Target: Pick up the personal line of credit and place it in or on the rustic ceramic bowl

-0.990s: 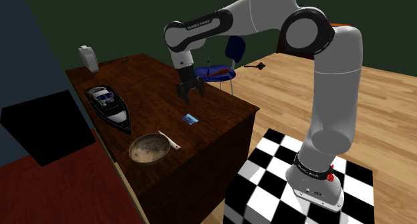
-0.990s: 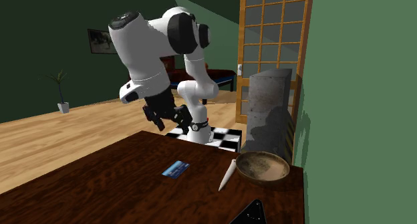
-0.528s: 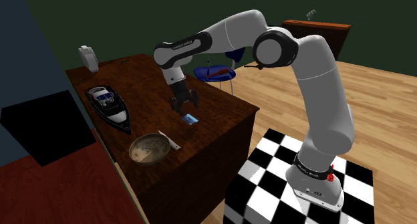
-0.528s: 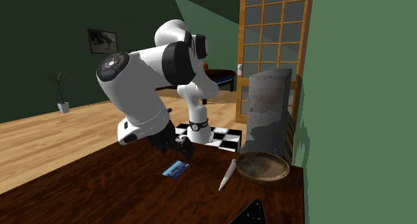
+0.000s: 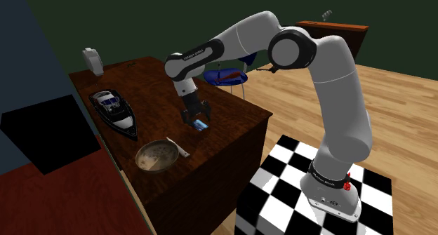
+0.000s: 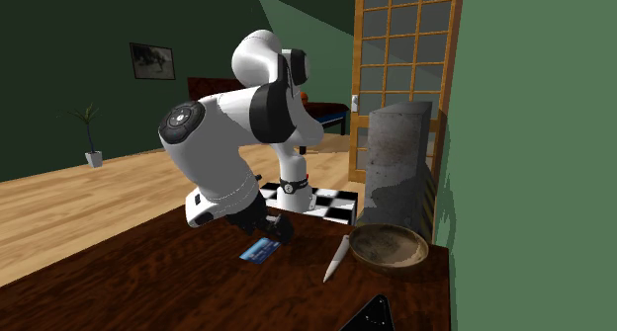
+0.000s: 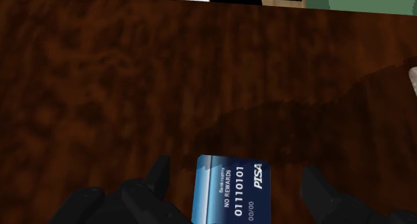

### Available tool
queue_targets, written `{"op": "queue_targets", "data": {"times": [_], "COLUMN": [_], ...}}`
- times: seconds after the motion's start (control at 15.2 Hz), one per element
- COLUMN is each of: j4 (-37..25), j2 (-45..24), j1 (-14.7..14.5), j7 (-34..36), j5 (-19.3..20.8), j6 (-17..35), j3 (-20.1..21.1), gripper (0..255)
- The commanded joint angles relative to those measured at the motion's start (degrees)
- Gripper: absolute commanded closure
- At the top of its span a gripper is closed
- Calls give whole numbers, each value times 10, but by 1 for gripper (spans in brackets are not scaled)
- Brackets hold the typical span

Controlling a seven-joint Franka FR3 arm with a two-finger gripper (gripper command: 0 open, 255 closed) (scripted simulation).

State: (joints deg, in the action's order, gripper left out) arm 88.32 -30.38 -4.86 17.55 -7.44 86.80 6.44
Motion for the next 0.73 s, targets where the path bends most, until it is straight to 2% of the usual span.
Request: {"op": "queue_targets", "data": {"times": [0.0,0.26,0.33,0.66], "j4": [3,3,3,3], "j2": [1,1,1,1], "j1": [0,0,0,0], "j7": [0,0,0,0], "j5": [0,0,0,0], "j6": [2,2,2,2], "j3": [0,0,0,0], "gripper": [0,0,255,255]}}
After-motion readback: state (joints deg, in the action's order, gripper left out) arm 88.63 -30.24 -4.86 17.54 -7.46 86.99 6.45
